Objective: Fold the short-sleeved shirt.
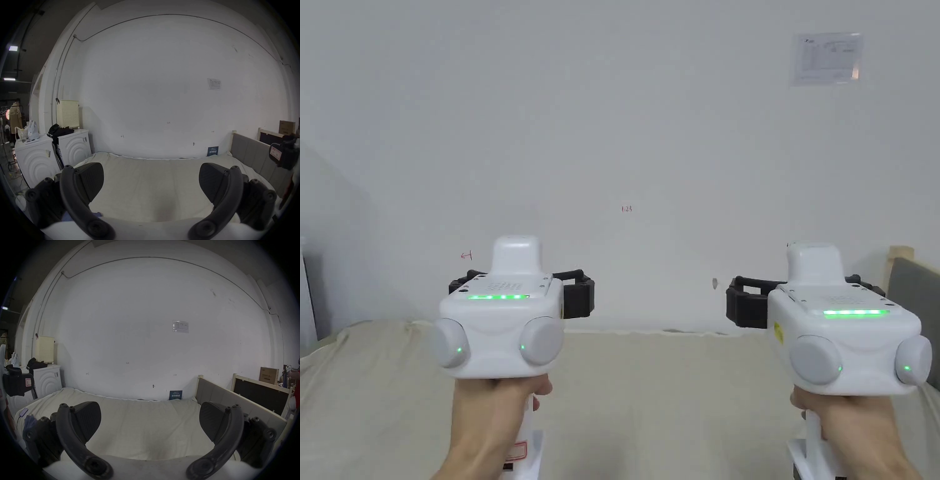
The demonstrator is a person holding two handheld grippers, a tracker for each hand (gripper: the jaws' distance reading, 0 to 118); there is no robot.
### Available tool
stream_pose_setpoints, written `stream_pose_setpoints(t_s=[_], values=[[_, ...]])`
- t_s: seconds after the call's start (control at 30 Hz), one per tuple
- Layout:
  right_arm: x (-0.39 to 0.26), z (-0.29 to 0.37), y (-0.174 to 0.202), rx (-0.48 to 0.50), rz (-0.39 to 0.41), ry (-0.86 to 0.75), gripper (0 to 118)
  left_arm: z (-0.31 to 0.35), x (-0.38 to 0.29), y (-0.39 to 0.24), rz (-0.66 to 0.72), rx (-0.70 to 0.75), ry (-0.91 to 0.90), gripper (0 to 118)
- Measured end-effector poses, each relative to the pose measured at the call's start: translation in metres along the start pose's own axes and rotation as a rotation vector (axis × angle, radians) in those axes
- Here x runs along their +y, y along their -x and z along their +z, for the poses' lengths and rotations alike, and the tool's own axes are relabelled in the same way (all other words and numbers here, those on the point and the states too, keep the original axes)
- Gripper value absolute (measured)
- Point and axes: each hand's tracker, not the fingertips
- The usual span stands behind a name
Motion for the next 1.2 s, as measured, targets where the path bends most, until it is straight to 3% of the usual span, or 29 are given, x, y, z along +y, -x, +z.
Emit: stream_pose_setpoints(t_s=[0.03, 0.07, 0.1, 0.13, 0.17, 0.2, 0.3, 0.4, 0.5, 0.6, 0.67, 0.9, 1.0, 1.13, 1.17, 1.2], values=[[-0.002, -0.001, 0.001, 0.003, 0.000, 0.009, 118, 0.000, -0.002, 0.003, 0.017, -0.027, 0.011, 110], [-0.004, -0.001, 0.002, 0.010, 0.000, 0.022, 118, 0.000, -0.003, 0.005, 0.037, -0.062, 0.005, 84], [-0.006, -0.001, 0.003, 0.013, 0.001, 0.026, 107, 0.000, -0.005, 0.006, 0.038, -0.078, 0.006, 45], [-0.008, -0.001, 0.004, 0.015, 0.003, 0.023, 77, -0.003, -0.006, 0.007, 0.033, -0.067, 0.018, 0], [-0.010, -0.002, 0.005, 0.009, 0.007, 0.018, 5, -0.006, -0.008, 0.008, 0.077, -0.020, 0.032, 0], [-0.011, -0.005, 0.004, -0.039, 0.025, 0.037, 0, -0.006, -0.011, 0.009, 0.061, -0.062, 0.023, 0], [-0.018, -0.012, -0.005, 0.033, -0.034, 0.072, 0, -0.012, -0.015, 0.014, 0.064, -0.056, 0.032, 0], [-0.031, -0.017, -0.007, 0.044, -0.032, 0.086, 0, -0.020, -0.025, 0.020, 0.054, -0.069, 0.074, 0], [-0.057, -0.015, -0.004, 0.132, -0.036, 0.141, 0, -0.025, -0.051, 0.033, 0.023, -0.085, 0.155, 0], [-0.096, -0.012, 0.012, 0.097, 0.041, 0.292, 0, -0.026, -0.093, 0.060, -0.035, -0.083, 0.263, 0], [-0.138, -0.009, 0.016, 0.193, -0.008, 0.384, 0, -0.008, -0.129, 0.085, -0.045, -0.045, 0.363, 0], [-0.232, 0.015, 0.046, 0.251, -0.123, 0.629, 0, 0.004, -0.247, 0.214, 0.007, 0.115, 0.727, 0], [-0.259, 0.022, 0.060, 0.254, -0.128, 0.710, 0, 0.014, -0.280, 0.248, -0.005, 0.205, 0.828, 0], [-0.292, 0.035, 0.081, 0.275, -0.172, 0.833, 0, 0.017, -0.306, 0.255, 0.044, 0.154, 0.920, 0], [-0.298, 0.039, 0.085, 0.275, -0.179, 0.851, 0, 0.015, -0.310, 0.256, 0.049, 0.141, 0.945, 2], [-0.304, 0.043, 0.090, 0.289, -0.177, 0.876, 0, 0.011, -0.315, 0.257, 0.048, 0.134, 0.967, 28]])
